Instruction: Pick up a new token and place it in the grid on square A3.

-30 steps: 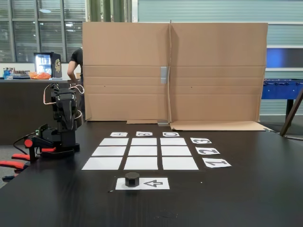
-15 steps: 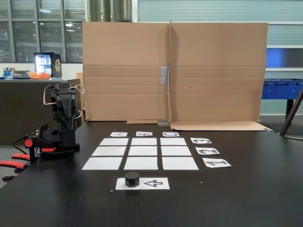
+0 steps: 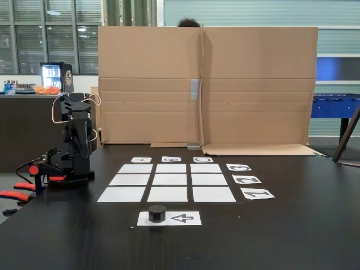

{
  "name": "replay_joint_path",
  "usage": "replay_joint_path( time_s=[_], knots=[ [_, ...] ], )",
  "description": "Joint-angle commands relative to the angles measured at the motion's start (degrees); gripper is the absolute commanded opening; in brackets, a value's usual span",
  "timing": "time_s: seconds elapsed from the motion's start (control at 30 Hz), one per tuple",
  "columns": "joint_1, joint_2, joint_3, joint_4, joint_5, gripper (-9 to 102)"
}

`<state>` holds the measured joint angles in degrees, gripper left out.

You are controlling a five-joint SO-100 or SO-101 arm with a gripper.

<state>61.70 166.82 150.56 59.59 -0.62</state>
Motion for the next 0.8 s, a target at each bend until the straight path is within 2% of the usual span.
replay_joint_path(
  time_s=[0.0, 0.4, 0.77],
  knots=[
    [-1.5, -7.9, -5.9, -0.7, -0.5, 20],
    [-7.0, -44.5, -30.4, 0.6, -1.3, 21],
    [-12.7, -71.0, -57.1, 10.5, -1.8, 22]
  ],
)
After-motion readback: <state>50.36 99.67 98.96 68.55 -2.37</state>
